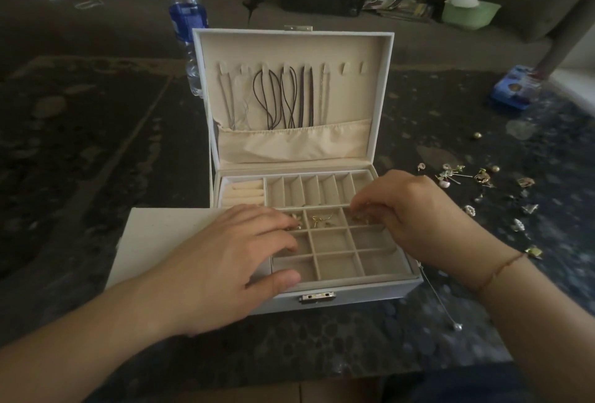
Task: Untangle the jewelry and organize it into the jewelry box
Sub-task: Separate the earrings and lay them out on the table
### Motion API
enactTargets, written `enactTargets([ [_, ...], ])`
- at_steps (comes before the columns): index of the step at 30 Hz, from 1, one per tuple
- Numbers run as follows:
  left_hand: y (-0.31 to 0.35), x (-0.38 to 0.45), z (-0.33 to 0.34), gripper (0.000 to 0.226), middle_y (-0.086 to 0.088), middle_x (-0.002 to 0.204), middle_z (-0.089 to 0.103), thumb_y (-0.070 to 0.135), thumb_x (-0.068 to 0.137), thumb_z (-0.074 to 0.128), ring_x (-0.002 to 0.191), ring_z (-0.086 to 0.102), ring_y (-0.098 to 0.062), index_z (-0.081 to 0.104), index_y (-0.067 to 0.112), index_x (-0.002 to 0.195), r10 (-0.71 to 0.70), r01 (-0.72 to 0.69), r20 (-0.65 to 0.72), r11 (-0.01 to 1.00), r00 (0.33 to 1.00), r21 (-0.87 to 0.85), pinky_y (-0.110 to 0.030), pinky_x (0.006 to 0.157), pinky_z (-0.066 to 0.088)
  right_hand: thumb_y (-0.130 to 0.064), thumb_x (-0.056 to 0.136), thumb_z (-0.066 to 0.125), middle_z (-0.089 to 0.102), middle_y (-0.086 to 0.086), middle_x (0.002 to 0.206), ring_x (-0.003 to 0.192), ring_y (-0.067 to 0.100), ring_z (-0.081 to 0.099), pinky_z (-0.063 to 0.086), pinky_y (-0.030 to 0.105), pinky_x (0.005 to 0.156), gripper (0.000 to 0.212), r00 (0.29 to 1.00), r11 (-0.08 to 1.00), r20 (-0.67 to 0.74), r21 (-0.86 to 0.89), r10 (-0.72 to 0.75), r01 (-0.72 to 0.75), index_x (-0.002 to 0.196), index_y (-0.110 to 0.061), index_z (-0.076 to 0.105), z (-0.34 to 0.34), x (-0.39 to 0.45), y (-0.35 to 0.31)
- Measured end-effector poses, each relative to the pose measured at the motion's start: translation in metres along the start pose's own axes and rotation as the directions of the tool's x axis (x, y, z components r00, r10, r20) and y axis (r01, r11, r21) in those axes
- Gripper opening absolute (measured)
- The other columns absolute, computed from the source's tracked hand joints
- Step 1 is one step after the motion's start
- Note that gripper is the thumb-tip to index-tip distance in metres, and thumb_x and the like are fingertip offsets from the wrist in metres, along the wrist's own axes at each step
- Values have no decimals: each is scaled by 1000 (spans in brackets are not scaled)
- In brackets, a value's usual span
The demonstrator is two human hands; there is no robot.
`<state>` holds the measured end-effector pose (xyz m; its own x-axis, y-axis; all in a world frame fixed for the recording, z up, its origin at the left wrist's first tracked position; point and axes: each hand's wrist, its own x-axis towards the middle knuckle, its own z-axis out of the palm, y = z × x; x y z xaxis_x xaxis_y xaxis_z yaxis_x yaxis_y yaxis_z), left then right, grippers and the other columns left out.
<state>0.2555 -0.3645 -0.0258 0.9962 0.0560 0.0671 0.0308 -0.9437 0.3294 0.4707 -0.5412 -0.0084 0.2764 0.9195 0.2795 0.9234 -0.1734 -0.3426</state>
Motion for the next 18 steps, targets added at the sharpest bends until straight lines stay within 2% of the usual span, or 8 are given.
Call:
enactTargets([
  [4, -1, 1, 0, 56, 19, 145, 46, 73, 94, 25, 139, 31, 0, 55, 41, 128, -4, 4, 13, 1000, 1000, -5, -36, 117, 30, 10, 77, 70, 70, -4, 82, 75, 3, 56, 39, 0, 77, 30, 999, 999, 16, -15, 48, -48, 91, -16, 76, 2, 1, 5],
  [7, -1, 1, 0, 56, 20, 145, 45, 74, 94, 24, 139, 29, 2, 55, 42, 128, -7, 6, 18, 1000, 1000, 3, -32, 118, 26, 9, 79, 71, 72, -3, 86, 78, 3, 58, 38, -2, 79, 28, 998, 998, -40, 5, 56, -56, 93, -15, 76, -3, 1, 7],
  [9, 0, 0, 0, 54, 20, 144, 46, 73, 95, 25, 138, 30, 2, 55, 41, 127, 1, -1, 11, 1000, 1000, 7, -31, 117, 26, 8, 78, 72, 71, -4, 89, 82, 7, 60, 48, 10, 83, 29, 997, 999, -66, 0, 43, -43, 92, -16, 76, -11, -1, 9],
  [11, 0, 0, 0, 55, 20, 144, 45, 73, 94, 24, 138, 29, 2, 55, 42, 128, -1, 1, 15, 1000, 1000, 9, -29, 117, 25, -1, 78, 73, 68, -8, 89, 87, 15, 60, 54, 35, 79, 24, 997, 998, -65, -43, 34, -37, 88, -23, 75, -17, -4, 10],
  [12, -1, 0, 0, 56, 20, 145, 44, 73, 94, 23, 138, 29, 3, 55, 42, 128, -1, 1, 13, 1000, 1000, 10, -28, 116, 23, -8, 78, 73, 66, -11, 90, 89, 17, 58, 53, 40, 77, 20, 998, 998, -51, -61, 29, -32, 86, -27, 74, -19, -5, 10],
  [14, 0, 0, 0, 55, 19, 144, 45, 73, 95, 24, 138, 29, 3, 55, 41, 127, 3, -3, 6, 1000, 1000, 12, -25, 115, 19, -24, 77, 67, 61, -15, 93, 93, 16, 53, 51, 42, 75, 12, 1000, 995, 10, -99, 8, -7, 80, -32, 75, -20, -7, 9],
  [18, 0, 0, 1, 54, 19, 144, 46, 72, 95, 25, 137, 29, 3, 56, 40, 127, 4, -4, 1, 1000, 1000, 17, -23, 112, 19, -43, 78, 52, 56, -18, 94, 97, 11, 47, 49, 39, 76, 24, 996, 984, 83, -180, 30, -15, 77, -36, 75, -17, -9, 9],
])
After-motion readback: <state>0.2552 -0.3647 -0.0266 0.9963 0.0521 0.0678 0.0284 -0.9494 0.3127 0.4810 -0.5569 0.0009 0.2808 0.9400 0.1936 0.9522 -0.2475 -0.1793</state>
